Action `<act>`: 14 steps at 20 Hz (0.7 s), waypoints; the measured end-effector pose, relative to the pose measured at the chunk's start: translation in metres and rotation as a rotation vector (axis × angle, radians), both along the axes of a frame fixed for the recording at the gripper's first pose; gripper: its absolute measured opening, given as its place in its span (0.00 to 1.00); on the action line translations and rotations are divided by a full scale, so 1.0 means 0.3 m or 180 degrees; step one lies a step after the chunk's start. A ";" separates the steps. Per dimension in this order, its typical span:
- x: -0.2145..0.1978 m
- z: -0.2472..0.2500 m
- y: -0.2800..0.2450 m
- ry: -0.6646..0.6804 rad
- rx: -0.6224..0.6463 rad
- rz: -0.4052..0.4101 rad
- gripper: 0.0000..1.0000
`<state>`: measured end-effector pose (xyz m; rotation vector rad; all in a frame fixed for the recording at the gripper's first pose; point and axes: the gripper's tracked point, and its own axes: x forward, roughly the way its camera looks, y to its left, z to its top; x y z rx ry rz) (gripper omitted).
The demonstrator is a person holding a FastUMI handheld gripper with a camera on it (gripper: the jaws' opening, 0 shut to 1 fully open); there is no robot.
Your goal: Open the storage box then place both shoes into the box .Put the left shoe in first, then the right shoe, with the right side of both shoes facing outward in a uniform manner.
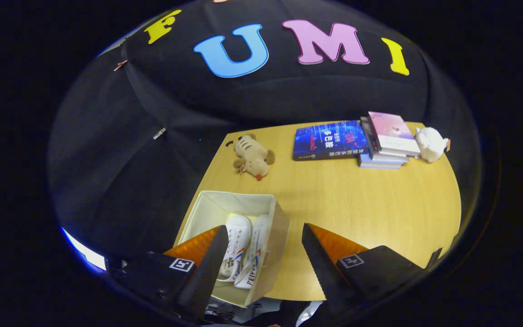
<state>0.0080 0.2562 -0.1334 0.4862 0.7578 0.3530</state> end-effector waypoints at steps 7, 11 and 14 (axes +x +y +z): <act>0.037 0.091 -0.340 -0.0729 -0.0450 -0.0272 0.99; 0.037 0.118 -0.507 -0.0997 -0.0613 -0.0386 0.99; 0.033 0.123 -0.620 -0.1118 -0.0684 -0.0488 0.99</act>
